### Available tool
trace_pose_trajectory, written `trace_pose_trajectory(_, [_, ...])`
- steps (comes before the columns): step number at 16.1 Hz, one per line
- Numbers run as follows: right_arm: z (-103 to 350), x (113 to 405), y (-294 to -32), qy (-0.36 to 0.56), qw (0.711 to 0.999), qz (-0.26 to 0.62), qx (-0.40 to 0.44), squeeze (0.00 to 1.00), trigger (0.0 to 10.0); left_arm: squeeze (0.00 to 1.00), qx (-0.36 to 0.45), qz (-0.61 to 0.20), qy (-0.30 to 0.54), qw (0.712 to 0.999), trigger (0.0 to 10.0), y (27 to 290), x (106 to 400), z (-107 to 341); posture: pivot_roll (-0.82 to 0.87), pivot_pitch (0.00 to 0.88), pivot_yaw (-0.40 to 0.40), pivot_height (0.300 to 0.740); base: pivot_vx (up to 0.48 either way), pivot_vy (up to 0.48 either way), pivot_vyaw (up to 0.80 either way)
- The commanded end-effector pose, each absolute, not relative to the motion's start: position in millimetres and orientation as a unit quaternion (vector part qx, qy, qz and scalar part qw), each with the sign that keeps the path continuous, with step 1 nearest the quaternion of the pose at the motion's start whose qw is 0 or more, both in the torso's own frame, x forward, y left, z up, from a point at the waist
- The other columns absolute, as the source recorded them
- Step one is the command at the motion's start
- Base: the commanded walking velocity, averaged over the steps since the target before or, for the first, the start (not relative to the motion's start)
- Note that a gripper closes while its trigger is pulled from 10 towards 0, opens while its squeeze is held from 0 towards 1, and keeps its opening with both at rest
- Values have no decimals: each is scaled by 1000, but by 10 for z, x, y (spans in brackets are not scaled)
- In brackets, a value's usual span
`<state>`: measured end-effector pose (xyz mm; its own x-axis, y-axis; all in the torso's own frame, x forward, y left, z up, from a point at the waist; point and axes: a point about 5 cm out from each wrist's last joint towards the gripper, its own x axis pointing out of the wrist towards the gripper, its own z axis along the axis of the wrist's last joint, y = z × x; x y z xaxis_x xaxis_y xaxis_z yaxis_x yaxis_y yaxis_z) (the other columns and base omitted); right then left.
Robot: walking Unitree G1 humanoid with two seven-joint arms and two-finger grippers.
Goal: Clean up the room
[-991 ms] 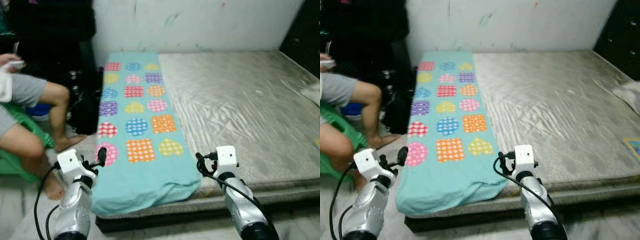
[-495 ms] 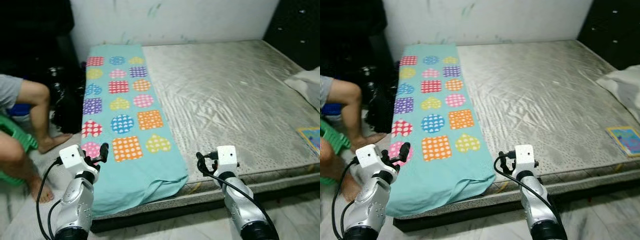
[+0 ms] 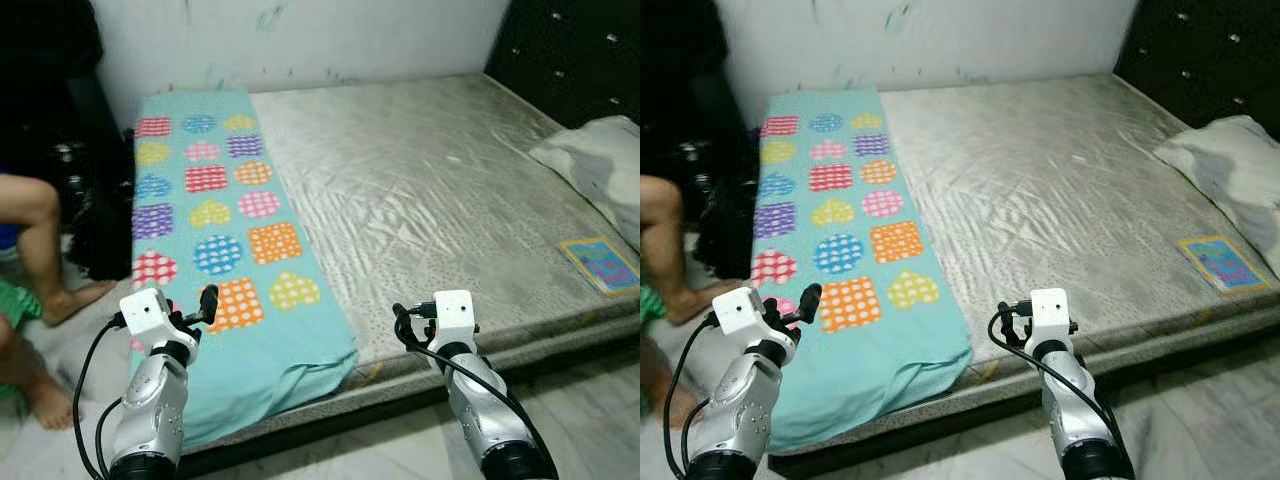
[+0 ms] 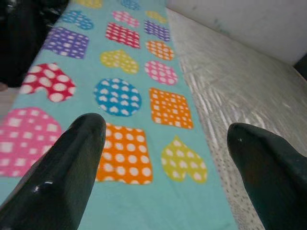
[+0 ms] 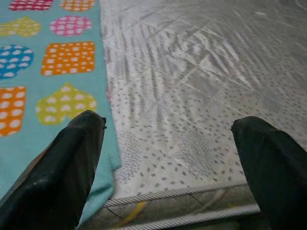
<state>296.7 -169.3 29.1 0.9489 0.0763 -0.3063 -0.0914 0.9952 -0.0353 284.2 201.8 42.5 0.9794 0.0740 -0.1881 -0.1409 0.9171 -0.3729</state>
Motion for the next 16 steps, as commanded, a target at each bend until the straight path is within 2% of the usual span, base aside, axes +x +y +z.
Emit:
trace_pose_trajectory(1, [286,2971,-1693,160,986,42,-24,0,10000,0,-192,55,87,976,10000,2046,2825,414,-138,16,0,740,0,0,0])
trace_pose_trajectory(10, [280,2972,-1689,162,986,42,-24,0,10000,0,-192,54,90,976,10000,2049,2827,409,-137,6,2,740,272,0,0])
trace_pose_trajectory(16, [270,2965,-1687,165,985,43,-24,0,10000,0,-191,52,90,976,10000,2041,2824,403,-136,2,2,740,0,0,0])
